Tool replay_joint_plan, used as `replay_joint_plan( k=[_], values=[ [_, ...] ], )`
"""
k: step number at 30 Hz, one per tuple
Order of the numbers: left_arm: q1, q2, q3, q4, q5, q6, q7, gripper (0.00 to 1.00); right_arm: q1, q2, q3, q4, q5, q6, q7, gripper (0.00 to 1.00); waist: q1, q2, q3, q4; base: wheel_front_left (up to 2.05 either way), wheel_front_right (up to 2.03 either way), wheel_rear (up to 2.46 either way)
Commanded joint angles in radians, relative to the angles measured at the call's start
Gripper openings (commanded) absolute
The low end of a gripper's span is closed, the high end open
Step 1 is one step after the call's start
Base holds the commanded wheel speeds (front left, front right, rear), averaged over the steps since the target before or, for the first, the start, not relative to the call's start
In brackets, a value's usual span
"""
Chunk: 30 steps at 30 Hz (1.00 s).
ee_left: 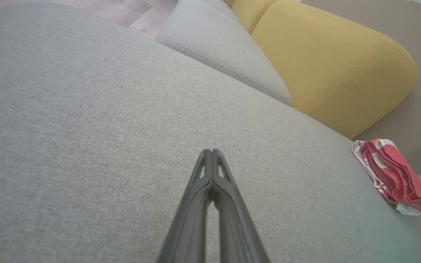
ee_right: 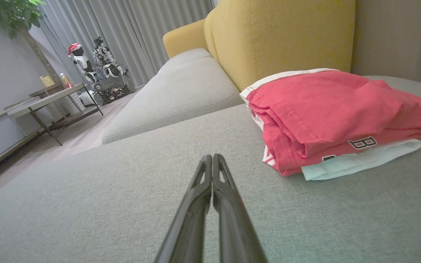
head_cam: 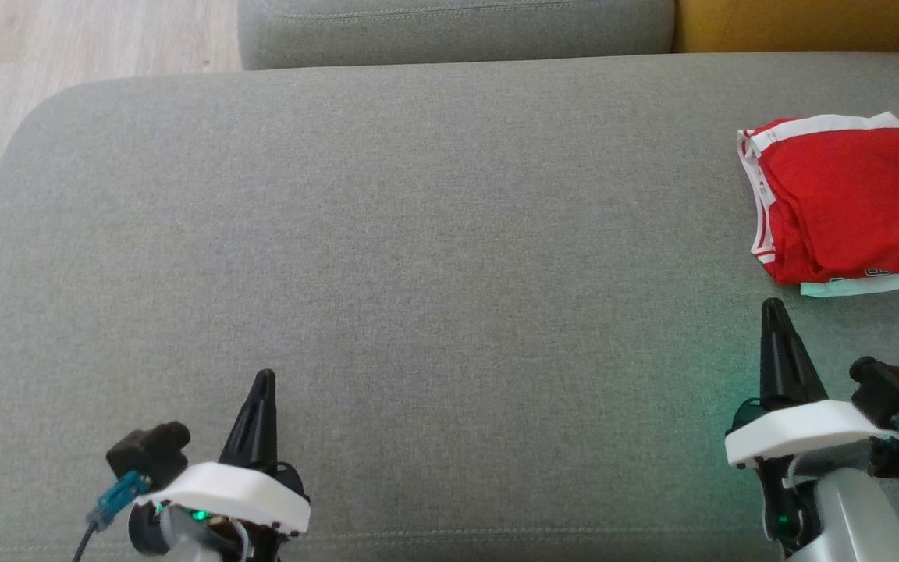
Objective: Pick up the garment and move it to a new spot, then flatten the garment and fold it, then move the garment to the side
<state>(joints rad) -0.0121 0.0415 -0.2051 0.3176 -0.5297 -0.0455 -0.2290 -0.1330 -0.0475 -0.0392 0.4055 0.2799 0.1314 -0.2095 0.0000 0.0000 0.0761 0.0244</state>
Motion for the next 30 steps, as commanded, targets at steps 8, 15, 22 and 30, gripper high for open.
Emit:
replay_joint_plan(
  k=[8,15,22,30],
  values=[
    [-0.048,0.011,0.035,-0.036,-0.095,-0.014,0.026,0.00,-0.033,-0.003,-0.009,-0.046,0.112,0.000,0.023,0.00,0.0000,0.0000,-0.005,-0.002,0.00,0.00,0.00],
    [-0.051,0.013,0.050,-0.039,-0.165,-0.018,0.044,0.00,-0.029,-0.003,-0.013,-0.054,0.195,0.000,0.043,0.00,0.0000,0.0000,-0.010,-0.003,0.00,0.00,0.00],
    [-0.054,0.016,0.063,-0.042,-0.225,-0.023,0.060,0.00,-0.026,-0.003,-0.017,-0.061,0.265,0.000,0.061,0.00,0.0000,0.0000,-0.014,-0.005,0.00,0.00,0.00],
    [-0.057,0.018,0.082,-0.045,-0.304,-0.028,0.082,0.00,-0.021,-0.003,-0.022,-0.070,0.359,0.000,0.084,0.00,0.0000,0.0000,-0.019,-0.006,0.00,0.00,0.00]
  ],
)
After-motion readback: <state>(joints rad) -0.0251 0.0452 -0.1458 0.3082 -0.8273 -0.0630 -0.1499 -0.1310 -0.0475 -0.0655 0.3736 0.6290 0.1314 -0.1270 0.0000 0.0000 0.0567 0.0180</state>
